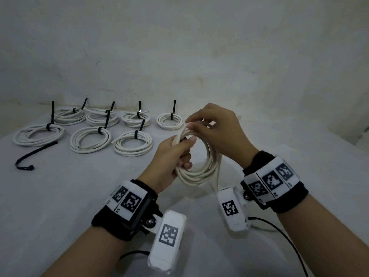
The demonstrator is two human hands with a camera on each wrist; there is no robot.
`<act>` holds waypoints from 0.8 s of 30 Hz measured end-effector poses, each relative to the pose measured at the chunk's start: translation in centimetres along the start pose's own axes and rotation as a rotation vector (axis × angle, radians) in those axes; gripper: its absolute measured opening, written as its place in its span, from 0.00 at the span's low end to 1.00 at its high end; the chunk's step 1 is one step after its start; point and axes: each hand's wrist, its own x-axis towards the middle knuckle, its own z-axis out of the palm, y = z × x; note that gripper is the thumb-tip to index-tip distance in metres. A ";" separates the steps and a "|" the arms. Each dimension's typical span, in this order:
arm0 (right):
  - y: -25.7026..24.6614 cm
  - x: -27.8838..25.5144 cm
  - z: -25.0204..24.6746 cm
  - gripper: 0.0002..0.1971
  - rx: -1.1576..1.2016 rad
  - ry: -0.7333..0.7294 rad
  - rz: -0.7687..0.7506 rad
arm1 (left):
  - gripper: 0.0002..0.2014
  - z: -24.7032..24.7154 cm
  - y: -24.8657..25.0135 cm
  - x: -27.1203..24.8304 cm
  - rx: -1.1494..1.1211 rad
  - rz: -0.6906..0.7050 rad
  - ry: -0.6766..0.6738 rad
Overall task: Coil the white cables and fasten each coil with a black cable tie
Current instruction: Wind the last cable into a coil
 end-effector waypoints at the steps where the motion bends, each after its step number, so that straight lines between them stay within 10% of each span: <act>1: 0.1 -0.2 0.0 0.08 0.012 -0.043 -0.006 | 0.13 -0.1 0.1 0.0 -0.027 0.008 0.010; 8: 1.0 -2.1 -0.5 0.31 0.037 -0.291 0.066 | 0.10 -0.7 1.4 0.1 -0.084 0.024 -0.034; 24: 0.4 -1.2 0.1 0.10 0.399 -0.213 0.223 | 0.18 -1.6 2.0 0.3 -0.009 0.112 -0.036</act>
